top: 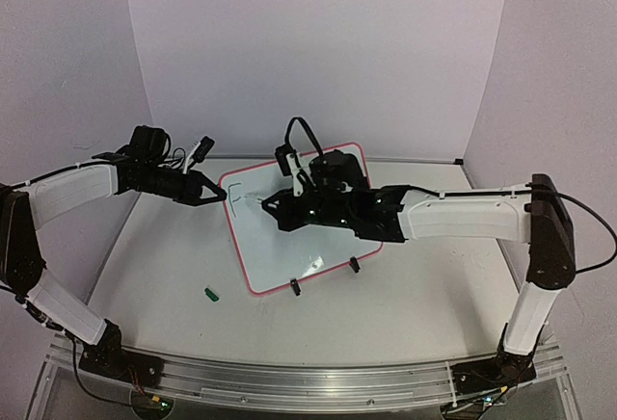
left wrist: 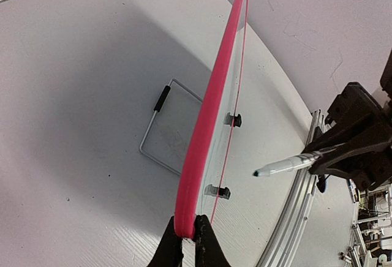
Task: Write a sentence on the whiteboard
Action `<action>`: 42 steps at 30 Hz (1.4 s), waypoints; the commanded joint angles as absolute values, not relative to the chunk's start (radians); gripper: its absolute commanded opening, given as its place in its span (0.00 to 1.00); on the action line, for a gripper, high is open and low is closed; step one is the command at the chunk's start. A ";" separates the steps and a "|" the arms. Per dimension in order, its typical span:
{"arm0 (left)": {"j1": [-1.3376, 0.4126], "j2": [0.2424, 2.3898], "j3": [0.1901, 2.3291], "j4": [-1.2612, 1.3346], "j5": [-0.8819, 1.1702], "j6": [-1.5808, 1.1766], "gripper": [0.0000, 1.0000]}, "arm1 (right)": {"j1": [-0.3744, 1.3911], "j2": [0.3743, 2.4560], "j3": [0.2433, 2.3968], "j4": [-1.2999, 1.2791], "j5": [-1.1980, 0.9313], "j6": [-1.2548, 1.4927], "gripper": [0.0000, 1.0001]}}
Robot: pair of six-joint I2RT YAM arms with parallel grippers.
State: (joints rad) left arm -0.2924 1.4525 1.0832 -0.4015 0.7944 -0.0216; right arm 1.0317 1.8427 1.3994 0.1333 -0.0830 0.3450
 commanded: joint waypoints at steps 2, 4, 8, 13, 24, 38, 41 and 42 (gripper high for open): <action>-0.293 1.450 1.082 -0.436 0.759 0.046 0.00 | 1.023 1.715 1.359 0.174 -0.139 0.347 0.00; -0.293 1.450 1.082 -0.438 0.756 0.046 0.00 | 1.012 1.703 1.345 0.175 -0.166 0.355 0.00; -0.293 1.449 1.082 -0.441 0.753 0.048 0.00 | 0.987 1.707 1.334 0.175 -0.206 0.349 0.00; -0.295 1.461 1.087 -0.444 0.753 0.049 0.00 | 0.965 1.739 1.333 0.200 -0.284 0.341 0.00; -0.295 1.468 1.091 -0.449 0.755 0.050 0.00 | 0.935 1.803 1.339 0.252 -0.384 0.370 0.00; -0.295 1.471 1.091 -0.448 0.758 0.050 0.00 | 0.901 1.878 1.364 0.252 -0.380 0.414 0.00; -0.295 1.474 1.091 -0.448 0.757 0.050 0.00 | 0.898 1.891 1.376 0.252 -0.380 0.417 0.00; -0.295 1.474 1.091 -0.448 0.757 0.051 0.00 | 0.897 1.894 1.378 0.252 -0.381 0.417 0.00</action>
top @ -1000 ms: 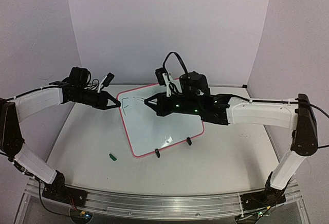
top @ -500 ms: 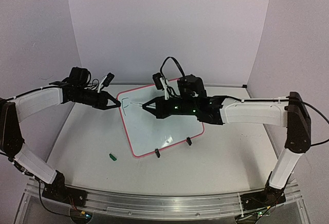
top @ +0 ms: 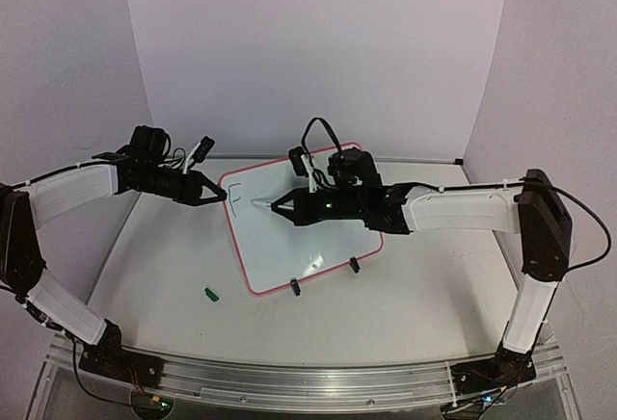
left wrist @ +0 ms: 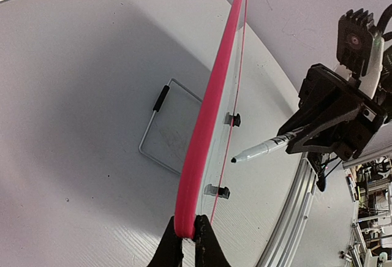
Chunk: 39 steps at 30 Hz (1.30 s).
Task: Write a sentence on the whiteboard
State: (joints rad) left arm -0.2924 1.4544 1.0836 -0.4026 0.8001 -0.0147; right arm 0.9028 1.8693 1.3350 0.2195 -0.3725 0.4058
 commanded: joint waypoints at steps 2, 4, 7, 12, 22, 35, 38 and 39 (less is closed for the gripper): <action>-0.295 1.475 1.092 -0.448 0.758 0.051 0.00 | 0.896 1.901 1.386 0.252 -0.381 0.417 0.00; -0.295 1.476 1.091 -0.449 0.758 0.050 0.00 | 0.895 1.908 1.394 0.252 -0.383 0.416 0.00; -0.295 1.477 1.092 -0.449 0.758 0.051 0.00 | 0.894 1.916 1.406 0.253 -0.384 0.414 0.00; -0.296 1.480 1.093 -0.450 0.759 0.051 0.00 | 0.894 1.935 1.425 0.252 -0.388 0.412 0.00; -0.296 1.483 1.094 -0.450 0.760 0.052 0.00 | 0.894 1.962 1.429 0.246 -0.423 0.417 0.00; -0.296 1.486 1.096 -0.449 0.762 0.051 0.00 | 0.894 1.927 1.370 0.215 -0.426 0.405 0.00; -0.296 1.486 1.096 -0.451 0.762 0.051 0.00 | 0.894 1.914 1.367 0.209 -0.399 0.402 0.00; -0.297 1.486 1.096 -0.451 0.762 0.052 0.00 | 0.894 1.909 1.365 0.209 -0.388 0.402 0.00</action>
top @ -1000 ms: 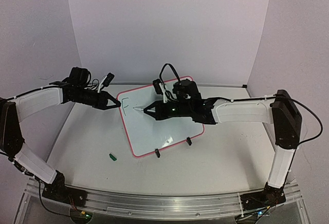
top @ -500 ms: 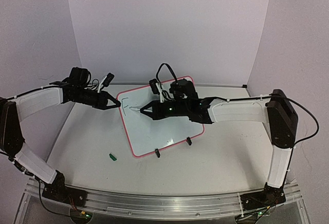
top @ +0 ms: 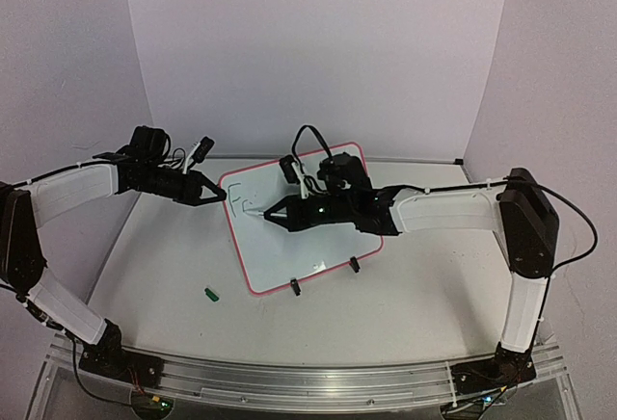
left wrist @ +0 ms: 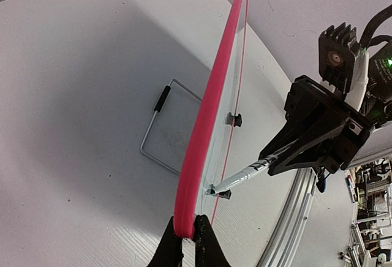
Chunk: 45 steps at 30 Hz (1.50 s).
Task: Write a sentence on the whiteboard
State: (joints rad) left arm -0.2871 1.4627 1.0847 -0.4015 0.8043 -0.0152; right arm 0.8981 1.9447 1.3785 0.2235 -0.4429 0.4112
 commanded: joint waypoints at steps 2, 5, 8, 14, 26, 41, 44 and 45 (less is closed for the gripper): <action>-0.298 1.486 1.096 -0.452 0.762 0.051 0.00 | 0.894 1.897 1.362 0.208 -0.361 0.402 0.00; -0.298 1.484 1.094 -0.451 0.762 0.051 0.00 | 0.894 1.882 1.363 0.208 -0.336 0.399 0.00; -0.298 1.483 1.095 -0.450 0.762 0.051 0.00 | 0.894 1.875 1.374 0.207 -0.326 0.396 0.00; -0.300 1.483 1.094 -0.451 0.762 0.053 0.00 | 0.894 1.887 1.403 0.207 -0.325 0.393 0.00; -0.306 1.486 1.097 -0.456 0.762 0.055 0.00 | 0.894 1.909 1.431 0.207 -0.324 0.393 0.00; -0.308 1.491 1.099 -0.456 0.763 0.056 0.00 | 0.894 1.911 1.380 0.207 -0.357 0.407 0.00; -0.307 1.493 1.099 -0.456 0.763 0.056 0.00 | 0.893 1.911 1.371 0.208 -0.362 0.409 0.00; -0.307 1.494 1.099 -0.456 0.763 0.056 0.00 | 0.894 1.911 1.369 0.208 -0.364 0.409 0.00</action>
